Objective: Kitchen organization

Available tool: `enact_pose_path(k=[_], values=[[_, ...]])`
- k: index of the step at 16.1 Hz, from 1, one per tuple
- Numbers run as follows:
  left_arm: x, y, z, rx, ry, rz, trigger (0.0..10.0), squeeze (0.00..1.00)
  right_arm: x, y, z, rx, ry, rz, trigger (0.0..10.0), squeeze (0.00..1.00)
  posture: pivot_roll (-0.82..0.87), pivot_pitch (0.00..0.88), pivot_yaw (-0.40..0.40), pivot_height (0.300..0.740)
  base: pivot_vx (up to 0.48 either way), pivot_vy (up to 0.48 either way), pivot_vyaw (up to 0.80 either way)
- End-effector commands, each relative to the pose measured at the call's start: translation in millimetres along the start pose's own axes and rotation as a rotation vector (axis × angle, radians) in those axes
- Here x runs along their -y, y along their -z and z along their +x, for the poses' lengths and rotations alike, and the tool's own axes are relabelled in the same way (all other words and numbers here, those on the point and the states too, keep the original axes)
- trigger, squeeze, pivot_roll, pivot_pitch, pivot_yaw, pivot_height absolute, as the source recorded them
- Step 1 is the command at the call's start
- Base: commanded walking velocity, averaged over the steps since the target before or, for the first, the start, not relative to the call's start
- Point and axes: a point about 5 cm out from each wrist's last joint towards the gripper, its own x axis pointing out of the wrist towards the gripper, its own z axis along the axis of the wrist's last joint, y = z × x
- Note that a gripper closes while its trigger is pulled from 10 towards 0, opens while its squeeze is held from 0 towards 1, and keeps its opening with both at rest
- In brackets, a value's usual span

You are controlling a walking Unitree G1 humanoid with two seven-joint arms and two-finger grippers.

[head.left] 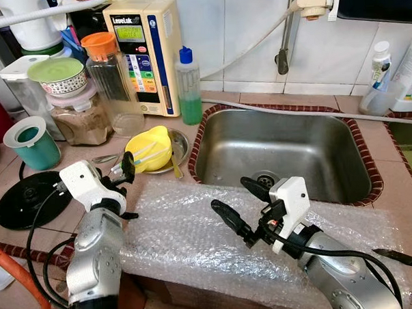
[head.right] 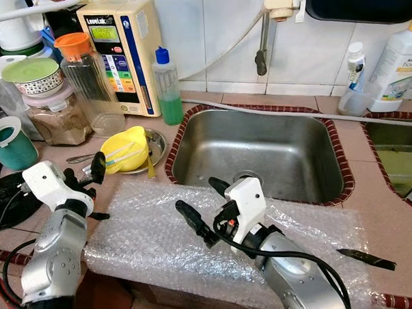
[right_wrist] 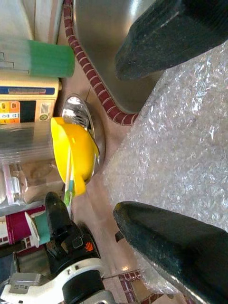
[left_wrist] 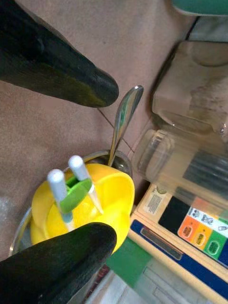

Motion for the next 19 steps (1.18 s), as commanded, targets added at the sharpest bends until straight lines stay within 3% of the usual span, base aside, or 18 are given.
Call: enact_pose_path(k=[1,7,8,10,11,19], values=[[-0.2,2,3.5,-0.017,-0.004,-0.039,10.0,0.0,0.7,-8,0.0,0.025,-0.006,0.0,10.0,0.0,0.03,0.0,0.071,0.74,0.0,0.0,0.0],[1.2,6,13.3,-0.046,0.006,-0.104,10.0,0.0,17.6,-16,-0.1,0.055,0.111,-0.041,10.0,0.0,0.02,0.0,0.068,0.74,0.0,0.0,0.0],[-0.5,3,15.5,-0.03,-0.001,-0.113,8.1,0.0,17.6,-17,0.3,0.06,0.116,-0.043,10.0,0.0,0.02,0.0,0.069,0.74,0.0,0.0,0.0],[-2.2,1,17.0,-0.018,-0.007,-0.122,1.0,0.0,16.9,-16,0.3,0.06,0.12,-0.042,10.0,0.0,0.02,0.0,0.071,0.74,0.0,0.0,0.0],[-3.4,1,17.1,-0.018,-0.009,-0.123,0.0,0.0,15.9,-15,0.6,0.059,0.12,-0.04,10.0,0.0,0.02,0.0,0.073,0.74,0.0,0.0,0.0],[-0.3,16,3.0,-0.06,-0.002,-0.163,0.0,0.0,9.4,-15,4.0,0.051,0.069,-0.061,10.0,0.0,0.04,0.0,0.067,0.74,0.0,0.0,0.0]])
